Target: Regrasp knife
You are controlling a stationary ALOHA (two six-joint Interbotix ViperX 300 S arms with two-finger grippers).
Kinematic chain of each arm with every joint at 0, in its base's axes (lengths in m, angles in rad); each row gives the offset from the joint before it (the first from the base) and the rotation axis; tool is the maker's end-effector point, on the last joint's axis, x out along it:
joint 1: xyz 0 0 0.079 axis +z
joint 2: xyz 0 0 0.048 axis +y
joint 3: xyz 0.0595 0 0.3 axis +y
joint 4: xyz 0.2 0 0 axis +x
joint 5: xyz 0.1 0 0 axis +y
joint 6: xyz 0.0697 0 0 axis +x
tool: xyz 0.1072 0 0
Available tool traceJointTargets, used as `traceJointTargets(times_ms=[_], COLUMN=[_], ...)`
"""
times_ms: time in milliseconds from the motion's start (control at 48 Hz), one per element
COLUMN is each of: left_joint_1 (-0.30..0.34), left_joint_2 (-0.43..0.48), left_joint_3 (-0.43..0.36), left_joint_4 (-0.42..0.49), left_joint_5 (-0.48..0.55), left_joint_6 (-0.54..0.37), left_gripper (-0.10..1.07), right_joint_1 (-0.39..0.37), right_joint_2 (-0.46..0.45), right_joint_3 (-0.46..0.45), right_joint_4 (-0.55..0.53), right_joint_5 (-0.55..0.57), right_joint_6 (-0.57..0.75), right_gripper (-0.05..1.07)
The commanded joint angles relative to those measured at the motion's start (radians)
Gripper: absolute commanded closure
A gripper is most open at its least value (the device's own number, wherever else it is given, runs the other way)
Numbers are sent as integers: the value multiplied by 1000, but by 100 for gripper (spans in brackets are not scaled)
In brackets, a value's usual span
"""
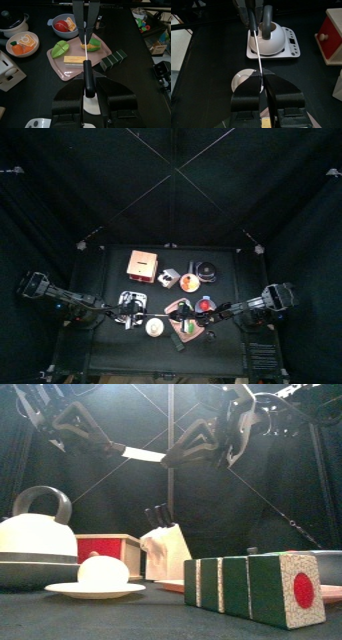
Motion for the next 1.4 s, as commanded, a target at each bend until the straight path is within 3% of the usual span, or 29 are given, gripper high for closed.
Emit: traceJointTargets(times_ms=[0,188,417,583,750,917,1083,1146,1250,1333,1375], left_joint_1=[-6,-5,-2,2,-6,-15,5,14,15,26,40], left_joint_2=[-3,-15,-40,-57,-63,-51,-11,0,3,-3,-8], left_joint_3=[-11,-31,-43,-81,-158,-250,-359,-391,-414,-405,-391], left_joint_4=[-2,-57,-144,-224,-380,-626,-882,-925,-923,-922,-922], left_joint_5=[-3,6,55,150,333,554,667,666,618,506,402], left_joint_6=[-3,2,5,15,71,301,634,752,945,1051,1065], left_gripper=[45,40,17,0,-6,-6,-6,-6,-6,-6,-6], right_joint_1=[-3,-3,2,2,2,3,2,3,2,3,2], right_joint_2=[-29,-37,-46,-61,-74,-81,-80,-81,-81,-81,-80], right_joint_3=[-9,6,29,49,64,71,72,74,78,81,81], right_joint_4=[2,21,54,63,89,97,95,97,97,98,100], right_joint_5=[6,3,-3,-3,-3,0,-2,-2,-3,-5,-5], right_joint_6=[2,0,0,0,0,0,0,0,0,2,2], right_gripper=[67,67,67,67,67,67,67,67,67,67,67])
